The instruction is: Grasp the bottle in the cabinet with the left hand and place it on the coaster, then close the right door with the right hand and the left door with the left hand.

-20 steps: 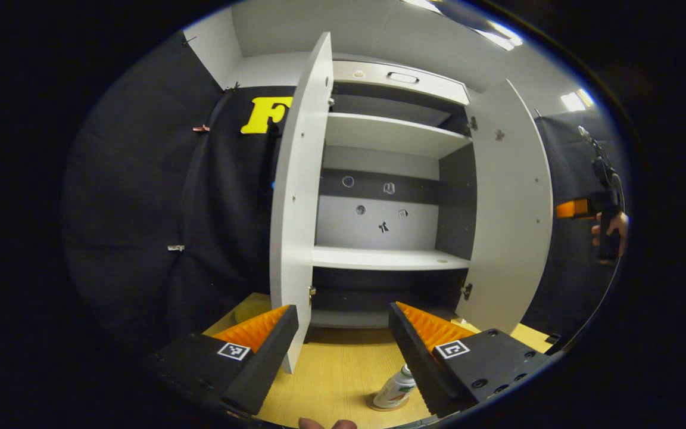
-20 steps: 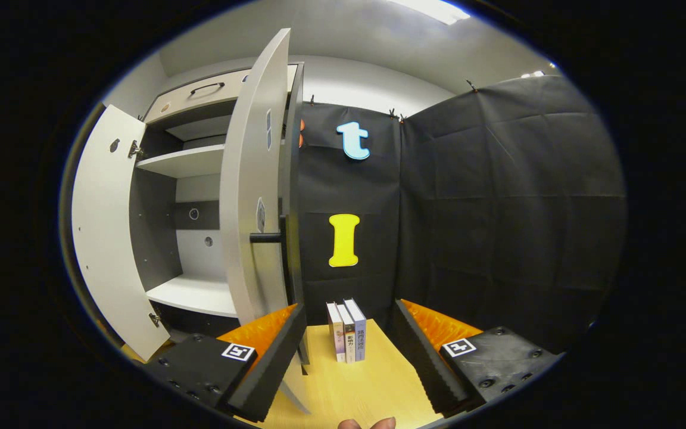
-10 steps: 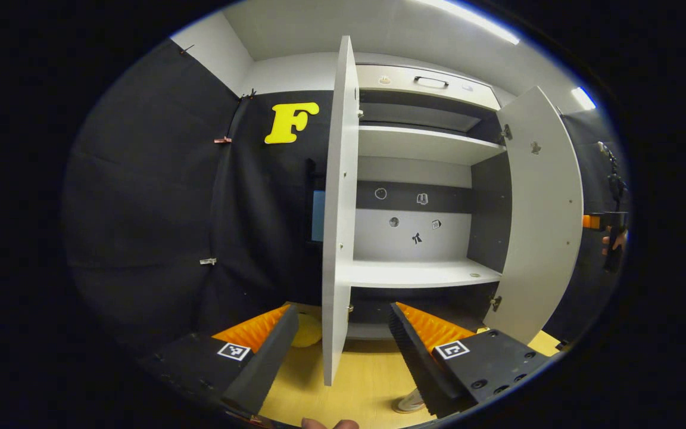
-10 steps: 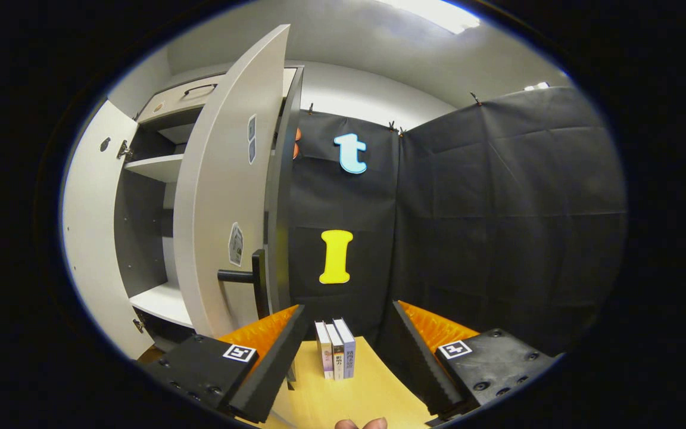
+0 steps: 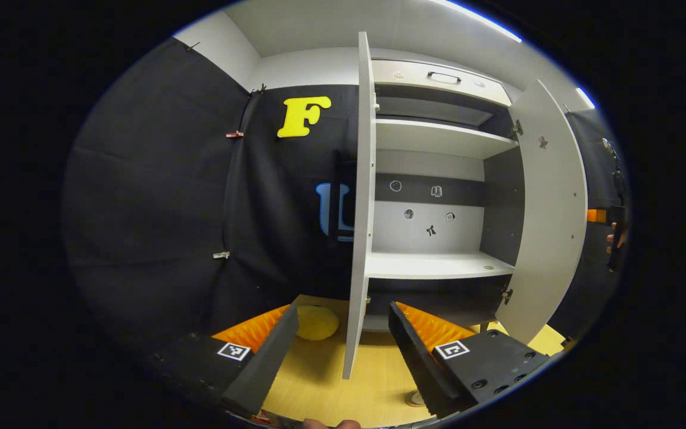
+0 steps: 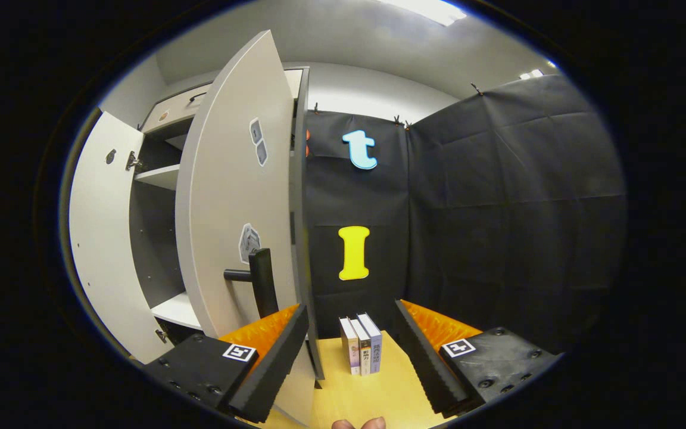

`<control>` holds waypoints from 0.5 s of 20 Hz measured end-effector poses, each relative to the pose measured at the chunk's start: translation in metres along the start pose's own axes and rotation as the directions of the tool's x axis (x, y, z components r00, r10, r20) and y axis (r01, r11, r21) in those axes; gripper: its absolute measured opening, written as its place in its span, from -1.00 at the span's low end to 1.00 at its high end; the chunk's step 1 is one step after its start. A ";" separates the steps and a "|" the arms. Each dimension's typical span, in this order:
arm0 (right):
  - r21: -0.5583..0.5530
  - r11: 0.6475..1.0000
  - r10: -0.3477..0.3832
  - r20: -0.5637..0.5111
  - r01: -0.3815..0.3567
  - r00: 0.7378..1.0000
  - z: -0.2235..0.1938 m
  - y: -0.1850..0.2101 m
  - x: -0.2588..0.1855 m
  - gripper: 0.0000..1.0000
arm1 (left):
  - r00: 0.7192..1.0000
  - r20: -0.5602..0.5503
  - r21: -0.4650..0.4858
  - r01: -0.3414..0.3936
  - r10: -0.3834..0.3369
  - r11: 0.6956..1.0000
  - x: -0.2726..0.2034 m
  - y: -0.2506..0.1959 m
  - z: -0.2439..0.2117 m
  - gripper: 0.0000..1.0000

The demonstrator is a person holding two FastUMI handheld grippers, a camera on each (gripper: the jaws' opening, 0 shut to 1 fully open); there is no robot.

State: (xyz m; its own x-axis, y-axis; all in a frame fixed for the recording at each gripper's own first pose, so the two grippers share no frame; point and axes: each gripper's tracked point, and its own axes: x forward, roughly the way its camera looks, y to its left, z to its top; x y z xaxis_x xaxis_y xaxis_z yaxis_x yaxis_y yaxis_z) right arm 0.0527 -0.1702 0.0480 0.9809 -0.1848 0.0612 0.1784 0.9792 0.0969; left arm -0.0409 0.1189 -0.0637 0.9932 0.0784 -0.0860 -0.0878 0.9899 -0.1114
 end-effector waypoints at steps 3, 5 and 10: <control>0.013 0.998 0.057 -0.007 -0.057 0.998 -0.003 0.030 -0.002 0.94 | 1.000 -0.004 -0.003 -0.017 0.017 1.000 -0.006 0.010 -0.002 0.94; 0.026 0.996 0.090 -0.016 -0.090 0.996 -0.007 0.048 -0.002 0.94 | 0.999 -0.011 -0.009 -0.033 0.033 0.999 -0.007 0.016 -0.004 0.94; 0.061 0.987 0.153 -0.027 -0.151 0.988 -0.014 0.087 0.003 0.95 | 0.999 -0.017 -0.013 -0.048 0.048 0.999 -0.004 0.024 -0.008 0.93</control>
State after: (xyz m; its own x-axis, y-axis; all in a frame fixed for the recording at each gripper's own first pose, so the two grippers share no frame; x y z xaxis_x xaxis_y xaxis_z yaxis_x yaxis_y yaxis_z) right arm 0.0726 -0.0849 0.0428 0.9983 -0.0305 0.0488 0.0230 0.9889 0.1471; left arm -0.0478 0.1411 -0.0737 0.9864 0.1235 -0.1081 -0.1363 0.9834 -0.1197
